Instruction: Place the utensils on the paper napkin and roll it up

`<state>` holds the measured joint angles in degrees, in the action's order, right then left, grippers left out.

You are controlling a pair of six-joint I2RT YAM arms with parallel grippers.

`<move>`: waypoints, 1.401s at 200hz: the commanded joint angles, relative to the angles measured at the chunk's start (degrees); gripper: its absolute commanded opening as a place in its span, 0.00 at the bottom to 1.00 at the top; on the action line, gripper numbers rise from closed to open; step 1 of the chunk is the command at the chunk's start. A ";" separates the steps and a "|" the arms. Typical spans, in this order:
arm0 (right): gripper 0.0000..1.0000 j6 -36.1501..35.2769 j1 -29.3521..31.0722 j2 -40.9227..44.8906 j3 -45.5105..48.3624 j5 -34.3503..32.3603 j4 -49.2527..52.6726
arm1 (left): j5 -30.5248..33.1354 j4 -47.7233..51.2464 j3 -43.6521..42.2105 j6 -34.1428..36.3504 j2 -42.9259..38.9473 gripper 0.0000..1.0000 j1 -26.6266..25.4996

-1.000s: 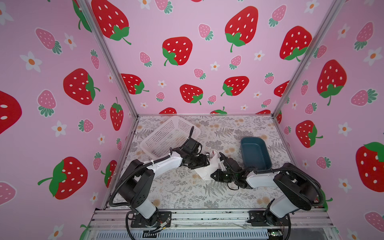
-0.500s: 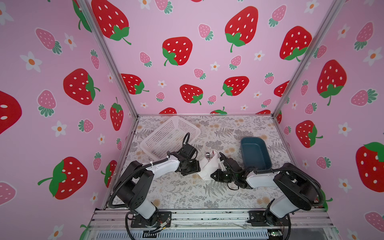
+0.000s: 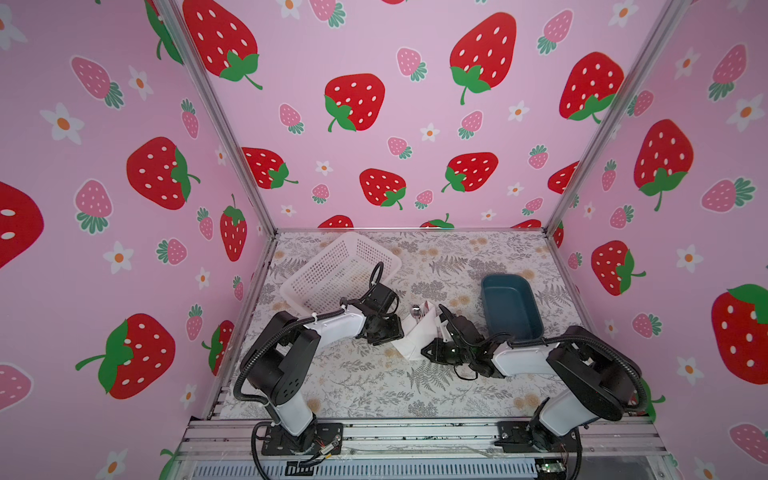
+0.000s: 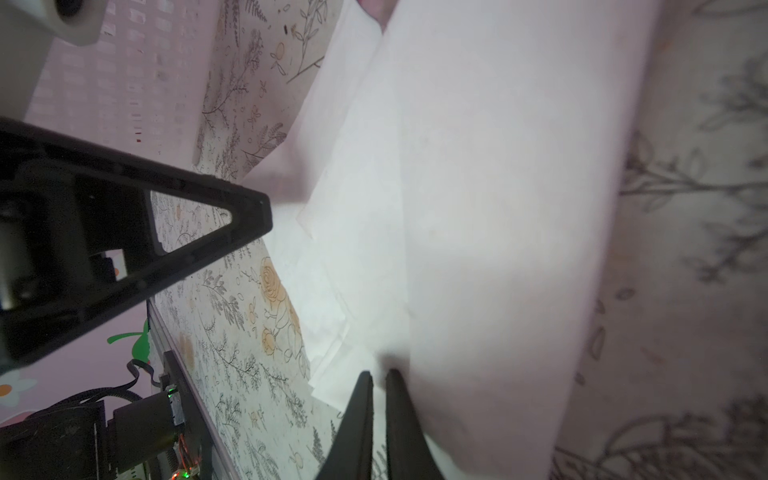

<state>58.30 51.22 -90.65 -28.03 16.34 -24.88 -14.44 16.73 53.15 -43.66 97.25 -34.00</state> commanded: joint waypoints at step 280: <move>0.13 1.43 -0.10 -0.40 0.52 -1.22 0.98 | -14.13 -4.21 2.19 -2.11 -3.91 0.02 1.39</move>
<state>58.74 51.20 -90.70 -28.03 16.32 -25.08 -24.49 12.86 52.34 -44.97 94.06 -32.71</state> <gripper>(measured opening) 0.125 0.042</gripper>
